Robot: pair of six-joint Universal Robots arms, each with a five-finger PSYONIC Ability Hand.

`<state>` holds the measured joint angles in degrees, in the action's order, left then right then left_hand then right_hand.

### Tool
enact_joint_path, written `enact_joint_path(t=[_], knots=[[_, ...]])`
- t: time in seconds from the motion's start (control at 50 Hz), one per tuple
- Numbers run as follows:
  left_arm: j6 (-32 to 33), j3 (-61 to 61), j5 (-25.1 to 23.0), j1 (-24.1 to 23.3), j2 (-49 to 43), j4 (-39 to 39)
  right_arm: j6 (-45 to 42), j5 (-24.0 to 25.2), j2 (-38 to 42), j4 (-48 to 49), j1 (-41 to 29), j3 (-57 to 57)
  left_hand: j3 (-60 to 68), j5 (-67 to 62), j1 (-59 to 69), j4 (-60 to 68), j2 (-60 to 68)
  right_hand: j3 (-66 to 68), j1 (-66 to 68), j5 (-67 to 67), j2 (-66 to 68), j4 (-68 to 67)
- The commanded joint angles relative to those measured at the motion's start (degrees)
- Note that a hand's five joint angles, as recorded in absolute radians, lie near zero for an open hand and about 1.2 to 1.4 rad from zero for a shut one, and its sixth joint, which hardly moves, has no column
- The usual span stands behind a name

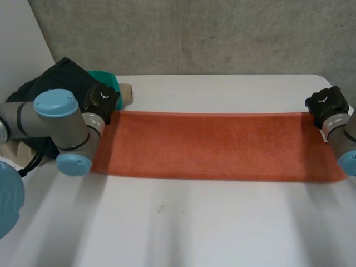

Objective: Fold the laundry.

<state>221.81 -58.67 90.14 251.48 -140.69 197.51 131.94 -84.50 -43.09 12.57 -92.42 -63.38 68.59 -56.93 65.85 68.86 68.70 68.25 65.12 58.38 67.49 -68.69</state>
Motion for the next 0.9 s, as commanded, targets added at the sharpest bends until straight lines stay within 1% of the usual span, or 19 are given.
enact_joint_path(t=[0.02,0.04,0.08,0.1,0.12,0.14,0.18,0.2,0.22,0.24,0.32,0.44,0.58,0.66,0.7,0.74,0.82,0.84,0.9], knots=[[1.09,11.53,0.38,0.15,-1.78,8.12,0.69,-0.75,2.49,2.80,-1.10,12.11,11.41,-13.07,14.15,11.14,11.30,11.75,14.88,11.62,12.51,-11.31],[1.00,13.65,0.47,0.06,-1.52,10.07,1.91,-1.89,1.79,5.77,-1.62,15.97,11.41,-13.07,14.15,11.14,11.30,11.75,14.88,11.62,12.51,-11.31],[0.82,17.52,0.82,-0.02,-1.08,14.37,3.75,-3.73,0.30,9.64,-2.15,19.06,11.41,-13.07,14.15,11.14,11.30,11.75,14.88,11.62,12.51,-11.31],[0.65,20.76,1.61,-0.11,-0.03,18.83,5.16,-4.88,-0.67,11.93,-2.42,20.30,11.41,-13.07,14.15,11.14,11.30,11.75,14.88,11.62,12.51,-11.31],[0.30,21.84,2.22,-0.11,0.85,21.40,8.39,-6.89,-3.99,16.48,-2.77,21.18,11.41,-13.07,14.15,11.14,11.30,11.75,14.88,11.62,12.51,-11.31],[-0.23,22.72,3.01,-0.11,1.90,23.78,10.25,-7.61,-5.93,18.78,-2.86,21.10,11.41,-13.07,14.15,11.14,11.30,11.75,14.88,11.62,12.51,-11.31],[-4.35,23.26,5.91,0.24,6.47,29.76,13.85,-8.66,-9.63,22.31,-2.68,20.49,11.41,-13.07,14.15,11.14,11.30,11.75,14.88,11.62,12.51,-11.31],[-5.84,23.25,6.62,0.33,7.62,30.82,16.83,-8.93,-12.86,24.50,-2.51,19.44,11.41,-13.07,14.15,11.14,11.30,11.75,14.88,11.62,12.51,-11.31],[-7.51,23.08,7.49,0.50,8.93,31.70,17.99,-8.84,-14.11,24.78,-2.51,18.74,11.41,-13.07,14.15,11.14,11.30,11.75,14.88,11.62,12.51,-11.31],[-10.49,22.38,8.81,0.76,11.12,31.62,19.05,-8.67,-15.00,24.70,-2.42,18.12,11.41,-13.07,14.15,11.14,11.30,11.75,14.88,11.62,12.51,-11.31],[-13.85,17.57,8.56,1.47,13.86,27.86,20.11,-7.44,-16.41,21.98,-2.77,14.87,11.41,-13.07,14.15,11.14,11.30,11.75,14.88,11.62,12.51,-11.31],[-14.12,7.71,4.96,1.12,14.92,25.12,20.29,-2.88,-15.89,13.73,-3.03,9.51,11.41,-13.07,14.15,11.14,11.30,11.75,14.88,11.62,12.51,-11.31],[-14.12,-2.22,1.35,0.94,14.13,24.33,20.11,-1.55,-12.55,10.81,-3.03,4.93,11.41,-13.07,14.15,11.14,11.30,11.75,14.88,11.62,12.51,-11.31],[-13.33,-7.32,1.09,0.42,12.82,22.92,19.94,-0.41,-9.83,6.60,-2.95,2.74,11.41,-13.07,14.15,11.14,11.30,11.75,14.88,11.62,12.51,-11.31],[-12.63,-11.10,0.91,0.06,10.80,20.64,18.63,0.21,-7.11,2.13,-2.95,0.81,11.41,-13.07,14.15,11.14,11.30,11.75,14.88,11.62,12.51,-11.31],[-12.10,-12.95,1.00,-0.11,10.27,19.24,17.66,0.21,-6.48,0.88,-3.03,0.01,11.41,-13.07,14.15,11.14,11.30,11.75,14.88,11.62,12.51,-11.31],[-9.03,-20.07,1.17,-0.11,10.88,12.74,13.80,0.30,-7.09,-3.24,-2.59,-3.94,11.41,-13.07,14.15,11.14,11.30,11.75,14.88,11.62,12.51,-11.31],[-7.54,-22.77,1.26,-0.03,11.58,10.20,11.78,0.56,-7.79,-5.78,-2.51,-6.12,11.41,-13.07,14.15,11.14,11.30,11.75,14.88,11.62,12.51,-11.31],[-4.20,-28.83,1.44,0.50,16.92,5.10,8.52,1.44,-10.16,-10.27,-1.89,-9.04,11.41,-13.07,14.15,11.14,11.30,11.75,14.88,11.62,12.51,-11.31]])
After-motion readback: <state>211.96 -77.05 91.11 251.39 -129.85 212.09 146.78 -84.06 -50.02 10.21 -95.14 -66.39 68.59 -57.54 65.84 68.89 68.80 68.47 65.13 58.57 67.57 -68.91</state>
